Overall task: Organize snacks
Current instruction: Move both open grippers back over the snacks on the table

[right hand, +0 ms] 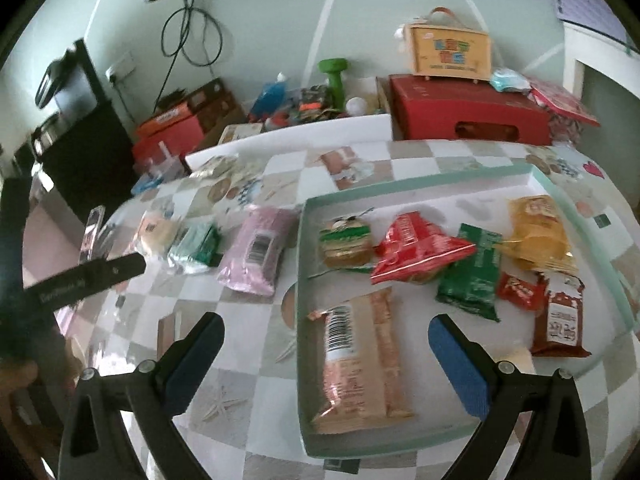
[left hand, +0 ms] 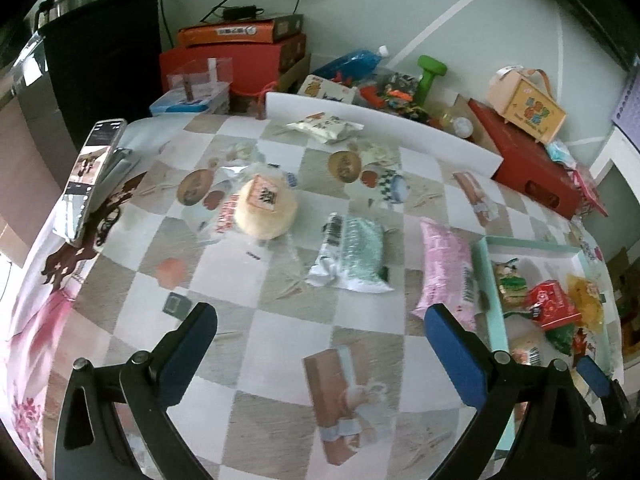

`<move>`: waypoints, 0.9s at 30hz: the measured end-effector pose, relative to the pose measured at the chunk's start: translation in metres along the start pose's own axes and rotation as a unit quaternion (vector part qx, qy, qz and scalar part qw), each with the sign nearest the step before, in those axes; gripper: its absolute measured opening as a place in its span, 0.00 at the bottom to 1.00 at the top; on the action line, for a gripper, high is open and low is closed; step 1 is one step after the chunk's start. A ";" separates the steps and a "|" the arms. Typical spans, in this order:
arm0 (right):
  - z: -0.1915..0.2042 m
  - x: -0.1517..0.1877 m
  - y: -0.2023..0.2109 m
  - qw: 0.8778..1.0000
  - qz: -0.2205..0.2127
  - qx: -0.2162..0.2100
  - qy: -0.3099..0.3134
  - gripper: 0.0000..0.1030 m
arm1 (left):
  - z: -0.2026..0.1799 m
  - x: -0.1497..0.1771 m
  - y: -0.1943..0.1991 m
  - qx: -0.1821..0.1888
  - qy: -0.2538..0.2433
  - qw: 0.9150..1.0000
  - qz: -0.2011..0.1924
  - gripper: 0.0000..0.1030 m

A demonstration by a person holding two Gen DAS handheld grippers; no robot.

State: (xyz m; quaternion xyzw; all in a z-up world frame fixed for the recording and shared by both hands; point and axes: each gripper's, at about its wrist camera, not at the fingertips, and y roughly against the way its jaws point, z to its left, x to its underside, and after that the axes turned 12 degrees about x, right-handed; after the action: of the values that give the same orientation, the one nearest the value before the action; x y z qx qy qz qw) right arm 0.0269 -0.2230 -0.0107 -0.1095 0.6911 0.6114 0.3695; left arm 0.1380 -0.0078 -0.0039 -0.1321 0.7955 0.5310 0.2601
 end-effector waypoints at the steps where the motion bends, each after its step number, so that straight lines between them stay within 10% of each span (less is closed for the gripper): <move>1: 0.001 0.001 -0.001 1.000 0.001 0.000 0.002 1.00 | 0.002 0.000 0.000 -0.002 0.001 1.000 0.001 1.00; 27: 0.050 -0.020 -0.022 0.999 0.001 -0.009 0.031 1.00 | 0.055 -0.026 -0.001 0.017 0.054 0.998 -0.021 1.00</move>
State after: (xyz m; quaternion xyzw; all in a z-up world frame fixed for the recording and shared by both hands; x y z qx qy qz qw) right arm 0.0729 -0.1877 -0.0137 -0.1313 0.6967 0.6144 0.3463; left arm 0.1753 0.0403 -0.0072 -0.1728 0.8145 0.5038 0.2301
